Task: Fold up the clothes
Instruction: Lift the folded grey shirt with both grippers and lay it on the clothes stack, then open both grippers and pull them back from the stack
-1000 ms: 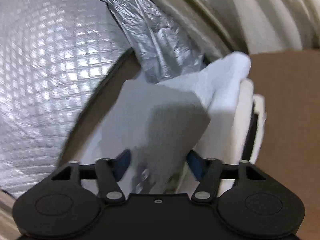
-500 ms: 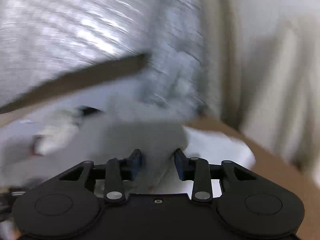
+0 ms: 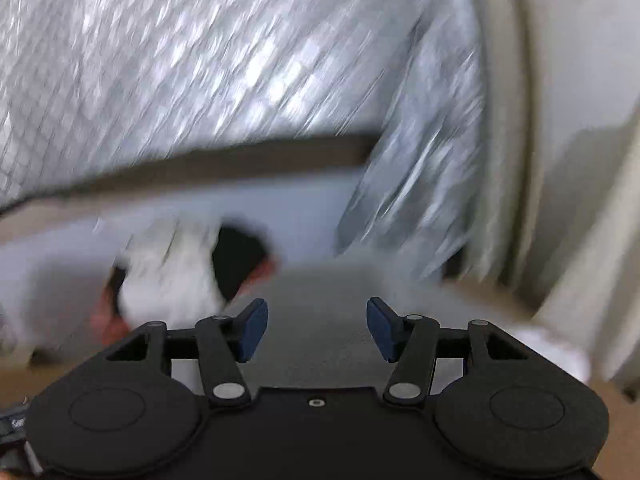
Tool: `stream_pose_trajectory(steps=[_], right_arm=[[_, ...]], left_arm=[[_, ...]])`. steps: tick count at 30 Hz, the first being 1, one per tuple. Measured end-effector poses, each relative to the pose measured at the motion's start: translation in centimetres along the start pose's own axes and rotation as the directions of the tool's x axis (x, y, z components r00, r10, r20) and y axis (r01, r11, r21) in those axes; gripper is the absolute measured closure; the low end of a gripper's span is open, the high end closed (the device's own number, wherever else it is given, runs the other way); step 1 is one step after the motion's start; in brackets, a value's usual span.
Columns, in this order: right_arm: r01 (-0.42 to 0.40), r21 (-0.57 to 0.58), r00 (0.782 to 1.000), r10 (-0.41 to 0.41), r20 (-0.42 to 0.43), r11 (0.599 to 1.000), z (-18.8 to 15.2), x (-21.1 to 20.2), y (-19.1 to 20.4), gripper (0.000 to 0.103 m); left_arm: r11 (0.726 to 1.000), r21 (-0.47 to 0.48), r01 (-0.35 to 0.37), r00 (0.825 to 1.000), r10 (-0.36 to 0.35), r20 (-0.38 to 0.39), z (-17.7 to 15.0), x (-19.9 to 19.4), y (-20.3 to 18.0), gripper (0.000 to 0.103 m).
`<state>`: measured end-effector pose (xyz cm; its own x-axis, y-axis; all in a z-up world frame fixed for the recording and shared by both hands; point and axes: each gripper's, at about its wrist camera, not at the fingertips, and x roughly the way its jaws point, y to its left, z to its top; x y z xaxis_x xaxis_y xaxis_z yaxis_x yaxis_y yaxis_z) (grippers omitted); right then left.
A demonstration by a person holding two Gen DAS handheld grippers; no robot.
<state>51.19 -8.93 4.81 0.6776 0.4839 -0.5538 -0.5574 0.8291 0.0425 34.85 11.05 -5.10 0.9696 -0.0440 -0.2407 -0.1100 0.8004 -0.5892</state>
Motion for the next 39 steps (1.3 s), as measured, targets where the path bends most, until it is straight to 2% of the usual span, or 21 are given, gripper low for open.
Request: stream_pose_trajectory(steps=[3, 7, 10, 12, 13, 14, 15, 16, 17, 18, 19, 22, 25, 27, 31, 36, 39], right_arm=[[0.112, -0.030, 0.994, -0.112, 0.004, 0.993, 0.4, 2.3, -0.2, 0.043], [0.226, 0.040, 0.974, -0.227, 0.004, 0.973, 1.4, 2.9, -2.8, 0.045], [0.301, 0.139, 0.953, -0.303, -0.010, 0.943, 1.1, 0.7, -4.4, 0.044], [0.327, 0.202, 0.944, -0.328, -0.028, 0.923, 0.1, -1.6, -4.5, 0.042], [0.347, 0.186, 0.938, -0.342, -0.062, 0.919, -0.6, -2.7, -4.2, 0.038], [0.368, 0.158, 0.929, -0.356, -0.102, 0.916, -1.3, -3.8, -3.9, 0.027], [0.388, 0.130, 0.918, -0.370, -0.142, 0.912, -2.1, -4.8, -3.5, 0.023], [0.407, 0.101, 0.905, -0.385, -0.181, 0.908, -2.8, -5.9, -3.2, 0.023], [0.425, 0.066, 0.891, -0.405, -0.206, 0.903, -3.9, -7.5, -3.1, 0.023], [0.435, 0.054, 0.883, -0.414, -0.221, 0.899, -5.0, -9.1, -3.1, 0.023], [0.433, 0.066, 0.883, -0.409, -0.230, 0.899, -6.1, -10.8, -3.3, 0.023], [0.414, 0.151, 0.905, -0.387, -0.177, 0.898, -9.4, -15.8, -2.6, 0.022], [0.378, 0.153, 0.923, -0.360, -0.133, 0.913, -11.3, -18.1, -0.8, 0.022], [0.349, 0.161, 0.937, -0.337, -0.098, 0.923, -12.1, -19.0, 0.5, 0.022], [0.259, 0.226, 0.966, -0.256, -0.044, 0.939, -12.4, -20.5, 1.9, 0.022], [0.262, 0.213, 0.963, -0.268, -0.003, 0.941, -12.9, -21.9, 4.0, 0.022], [0.266, 0.247, 0.962, -0.275, -0.001, 0.932, -13.7, -22.9, 4.5, 0.022]], left_arm=[[1.000, 0.001, 0.005, 1.000, -0.005, -0.017, -0.1, 0.3, 0.3, 0.021], [0.994, 0.113, 0.003, 1.000, -0.003, 0.001, 0.2, -0.1, -0.6, 0.021], [0.989, 0.145, -0.012, 1.000, 0.012, -0.001, 0.7, -0.6, -1.3, 0.021], [0.985, 0.161, -0.055, 0.998, 0.060, -0.028, 1.3, -1.2, -2.2, 0.021], [0.982, 0.171, -0.077, 0.995, 0.085, -0.041, 1.6, -1.5, -2.7, 0.021], [0.969, 0.225, -0.105, 0.992, 0.118, -0.045, 1.7, -1.9, -3.8, 0.020], [0.949, 0.286, -0.134, 0.987, 0.152, -0.044, 1.9, -2.4, -4.9, 0.017], [0.924, 0.346, -0.161, 0.982, 0.186, -0.041, 2.1, -2.9, -6.1, 0.013], [0.909, 0.387, -0.156, 0.981, 0.190, -0.049, 2.1, -3.4, -7.0, 0.005], [0.905, 0.403, -0.138, 0.981, 0.180, -0.068, 2.1, -3.7, -7.6, 0.003], [0.902, 0.415, -0.118, 0.982, 0.169, -0.088, 2.2, -4.0, -8.2, 0.003], [0.926, 0.371, -0.065, 0.975, 0.137, -0.172, 2.2, -4.6, -9.3, 0.003], [0.941, 0.337, 0.004, 0.967, 0.082, -0.240, 2.0, -5.3, -10.3, 0.003], [0.926, 0.375, 0.029, 0.971, 0.063, -0.230, 1.7, -6.3, -11.5, 0.003], [0.904, 0.426, 0.016, 0.980, 0.069, -0.184, 1.8, -8.4, -13.1, 0.003], [0.896, 0.444, 0.020, 0.969, 0.092, -0.230, 1.1, -11.2, -12.8, 0.002], [0.875, 0.484, 0.018, 0.960, 0.120, -0.252, -0.1, -13.1, -12.8, 0.002]])
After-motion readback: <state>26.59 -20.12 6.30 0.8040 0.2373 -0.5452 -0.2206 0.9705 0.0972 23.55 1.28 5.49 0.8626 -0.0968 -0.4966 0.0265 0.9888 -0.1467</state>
